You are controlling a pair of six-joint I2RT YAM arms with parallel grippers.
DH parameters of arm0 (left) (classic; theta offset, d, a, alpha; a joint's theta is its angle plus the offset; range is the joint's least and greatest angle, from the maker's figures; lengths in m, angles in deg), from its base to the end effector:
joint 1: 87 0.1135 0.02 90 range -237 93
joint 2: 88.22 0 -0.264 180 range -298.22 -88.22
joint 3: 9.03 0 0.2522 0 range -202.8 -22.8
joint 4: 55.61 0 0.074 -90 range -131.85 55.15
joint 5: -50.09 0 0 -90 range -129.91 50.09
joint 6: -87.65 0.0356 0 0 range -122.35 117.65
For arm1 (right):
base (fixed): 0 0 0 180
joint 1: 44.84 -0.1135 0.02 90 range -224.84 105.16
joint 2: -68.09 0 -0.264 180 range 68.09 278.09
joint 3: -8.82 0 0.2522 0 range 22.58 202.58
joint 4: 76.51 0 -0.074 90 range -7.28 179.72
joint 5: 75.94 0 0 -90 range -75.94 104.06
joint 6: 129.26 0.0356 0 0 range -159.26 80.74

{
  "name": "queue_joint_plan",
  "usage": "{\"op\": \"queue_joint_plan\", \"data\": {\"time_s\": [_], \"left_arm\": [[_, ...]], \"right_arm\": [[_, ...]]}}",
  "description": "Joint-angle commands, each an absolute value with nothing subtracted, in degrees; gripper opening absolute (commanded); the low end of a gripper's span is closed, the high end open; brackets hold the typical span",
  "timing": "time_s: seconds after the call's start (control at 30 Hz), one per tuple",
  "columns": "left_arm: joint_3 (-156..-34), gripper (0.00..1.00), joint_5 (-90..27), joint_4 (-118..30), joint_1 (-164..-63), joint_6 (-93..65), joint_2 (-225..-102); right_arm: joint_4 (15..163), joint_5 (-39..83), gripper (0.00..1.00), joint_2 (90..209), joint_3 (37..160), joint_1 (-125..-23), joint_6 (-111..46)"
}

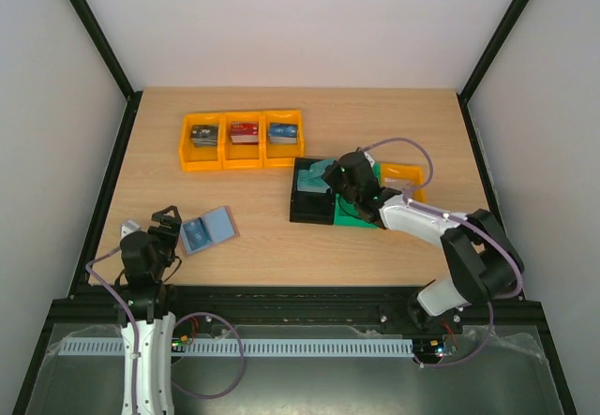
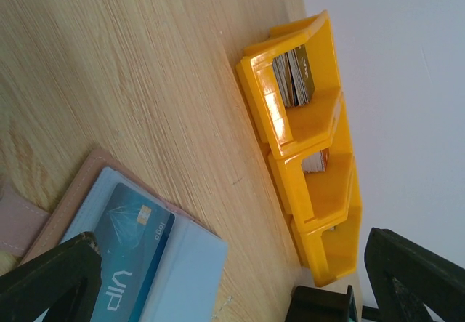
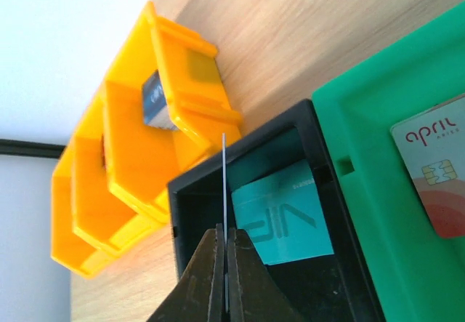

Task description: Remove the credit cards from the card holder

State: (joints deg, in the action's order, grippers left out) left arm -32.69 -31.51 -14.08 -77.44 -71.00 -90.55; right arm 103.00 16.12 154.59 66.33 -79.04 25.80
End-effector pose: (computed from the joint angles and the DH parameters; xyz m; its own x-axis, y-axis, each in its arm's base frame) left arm 0.0932 0.0104 0.1783 -0.0969 -0.9507 -0.2947 -0.3277 0.3100 -0.8925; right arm 0.2638 0.1809 0.2009 -0.7044 0.6169 -0.3510 0.1213 0.5919 0.7968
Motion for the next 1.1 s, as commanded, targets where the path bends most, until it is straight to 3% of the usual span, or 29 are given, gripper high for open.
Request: {"op": "queue_joint_plan", "data": {"time_s": [0.0, 0.77, 0.8, 0.93, 1.07], "left_arm": [[-31.53, 0.99, -32.09, -14.07, -77.38, -71.44, -89.46], [-31.47, 0.99, -33.04, -13.72, -77.35, -71.0, -88.75], [-31.49, 1.0, -33.13, -13.72, -77.34, -71.0, -88.76], [-31.49, 0.99, -33.32, -13.72, -77.34, -70.91, -88.88], [-31.42, 1.0, -33.4, -13.64, -77.38, -70.82, -88.79]], "right_arm": [[102.92, 12.91, 0.02, 150.9, 63.67, -79.16, 29.07], [107.98, 15.88, 0.02, 162.89, 71.0, -80.96, 30.97], [107.53, 15.63, 0.05, 163.08, 71.16, -80.96, 30.96], [104.89, 14.3, 0.32, 163.19, 71.75, -80.96, 30.82], [103.1, 14.15, 0.45, 163.35, 73.3, -80.96, 28.95]]}}
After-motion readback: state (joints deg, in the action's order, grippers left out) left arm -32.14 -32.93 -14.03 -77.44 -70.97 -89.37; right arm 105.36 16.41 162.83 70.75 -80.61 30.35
